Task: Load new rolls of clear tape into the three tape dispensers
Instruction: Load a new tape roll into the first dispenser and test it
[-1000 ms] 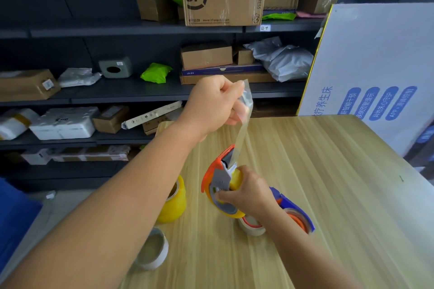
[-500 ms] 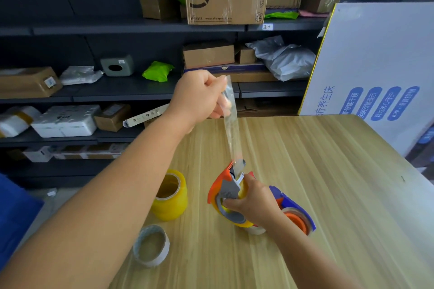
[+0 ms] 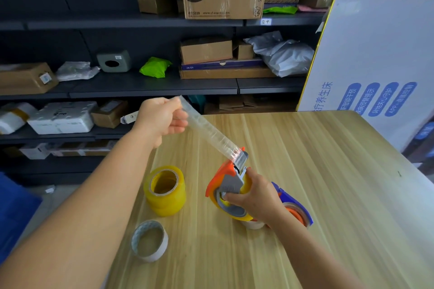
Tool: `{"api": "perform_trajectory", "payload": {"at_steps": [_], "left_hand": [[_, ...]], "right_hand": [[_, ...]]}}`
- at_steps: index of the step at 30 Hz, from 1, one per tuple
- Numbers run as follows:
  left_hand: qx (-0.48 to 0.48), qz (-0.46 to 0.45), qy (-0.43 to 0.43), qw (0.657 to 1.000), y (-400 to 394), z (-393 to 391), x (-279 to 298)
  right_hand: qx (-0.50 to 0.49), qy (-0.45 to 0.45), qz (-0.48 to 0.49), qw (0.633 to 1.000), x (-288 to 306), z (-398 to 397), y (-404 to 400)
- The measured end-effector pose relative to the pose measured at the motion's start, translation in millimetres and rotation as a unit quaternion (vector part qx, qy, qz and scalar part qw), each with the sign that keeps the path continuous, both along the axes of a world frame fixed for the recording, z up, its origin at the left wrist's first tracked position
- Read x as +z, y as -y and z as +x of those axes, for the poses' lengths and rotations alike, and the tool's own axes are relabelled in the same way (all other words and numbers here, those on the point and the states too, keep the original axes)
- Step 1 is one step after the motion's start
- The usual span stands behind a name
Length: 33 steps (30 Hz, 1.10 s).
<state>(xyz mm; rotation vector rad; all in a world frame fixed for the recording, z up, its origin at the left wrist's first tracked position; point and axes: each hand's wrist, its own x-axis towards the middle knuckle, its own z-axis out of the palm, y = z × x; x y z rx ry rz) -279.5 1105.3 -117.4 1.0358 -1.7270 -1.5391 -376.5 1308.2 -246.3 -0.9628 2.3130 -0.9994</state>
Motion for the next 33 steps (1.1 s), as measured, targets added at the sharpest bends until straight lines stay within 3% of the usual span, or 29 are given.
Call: {"api": "perform_trajectory", "payload": {"at_steps": [16, 24, 28, 33], "left_hand": [[0.056, 0.224, 0.048, 0.972, -10.7, 19.6, -92.2], [0.041, 0.379, -0.026, 0.924, -27.2, 19.8, -117.4], [0.082, 0.333, -0.056, 0.938, -33.2, 31.8, -129.1], [0.015, 0.124, -0.049, 0.991, -48.1, 32.5, -113.2]], "right_hand": [[0.009, 0.097, -0.132, 0.986, 24.6, 0.5, 3.8], [0.015, 0.170, -0.187, 0.967, 22.3, -5.5, 1.6], [0.013, 0.174, -0.214, 0.961, 33.5, -14.8, -1.9], [0.021, 0.143, -0.203, 0.969, 41.6, -20.4, -1.4]]}}
